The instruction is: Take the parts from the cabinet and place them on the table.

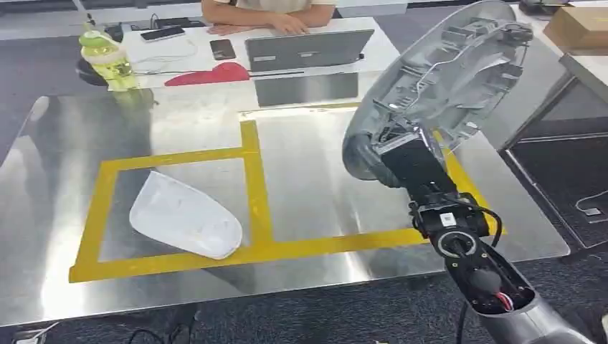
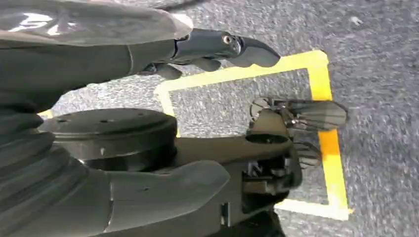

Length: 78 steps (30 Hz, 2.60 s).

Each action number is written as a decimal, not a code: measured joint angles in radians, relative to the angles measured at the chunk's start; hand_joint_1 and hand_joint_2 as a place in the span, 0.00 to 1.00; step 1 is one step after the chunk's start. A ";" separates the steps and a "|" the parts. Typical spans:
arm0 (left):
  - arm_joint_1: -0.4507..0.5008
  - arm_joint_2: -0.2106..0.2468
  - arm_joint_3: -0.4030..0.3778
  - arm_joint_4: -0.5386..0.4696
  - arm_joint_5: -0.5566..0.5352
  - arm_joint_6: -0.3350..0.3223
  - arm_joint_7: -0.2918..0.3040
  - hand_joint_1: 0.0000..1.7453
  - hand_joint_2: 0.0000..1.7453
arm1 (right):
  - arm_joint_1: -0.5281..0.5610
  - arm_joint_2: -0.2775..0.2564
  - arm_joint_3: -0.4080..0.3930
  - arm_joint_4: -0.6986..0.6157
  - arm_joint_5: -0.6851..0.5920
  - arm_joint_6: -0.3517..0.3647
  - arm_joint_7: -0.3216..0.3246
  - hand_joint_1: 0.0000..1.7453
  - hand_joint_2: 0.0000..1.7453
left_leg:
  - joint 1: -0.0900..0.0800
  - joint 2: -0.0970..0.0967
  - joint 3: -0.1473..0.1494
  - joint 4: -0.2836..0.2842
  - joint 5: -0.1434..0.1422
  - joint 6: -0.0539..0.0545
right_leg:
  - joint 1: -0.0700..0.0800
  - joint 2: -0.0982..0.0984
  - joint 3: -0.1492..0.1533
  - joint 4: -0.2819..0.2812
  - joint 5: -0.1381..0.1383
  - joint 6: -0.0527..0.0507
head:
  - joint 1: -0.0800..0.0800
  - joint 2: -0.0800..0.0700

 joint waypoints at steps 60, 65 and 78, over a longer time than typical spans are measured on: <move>-0.009 0.001 0.000 0.000 -0.035 0.035 0.007 0.00 1.00 | 0.006 0.000 0.006 -0.003 0.001 0.003 -0.008 1.00 1.00 | -0.002 0.003 0.055 0.013 -0.069 -0.031 | -0.011 -0.011 0.000 -0.105 0.121 -0.028 | -0.010 0.000; -0.008 0.001 0.000 0.000 -0.034 0.023 0.009 0.00 1.00 | 0.007 0.000 0.006 -0.003 0.002 0.004 -0.010 1.00 1.00 | -0.005 0.002 0.050 0.014 -0.066 -0.024 | -0.015 -0.011 0.001 -0.114 0.131 -0.013 | -0.002 0.000; -0.007 0.000 0.000 0.000 -0.033 0.017 0.010 0.00 1.00 | 0.007 0.000 0.006 -0.003 0.002 0.008 -0.007 1.00 1.00 | -0.005 0.002 0.049 0.015 -0.069 -0.019 | -0.015 -0.011 0.001 -0.117 0.128 -0.003 | 0.001 0.000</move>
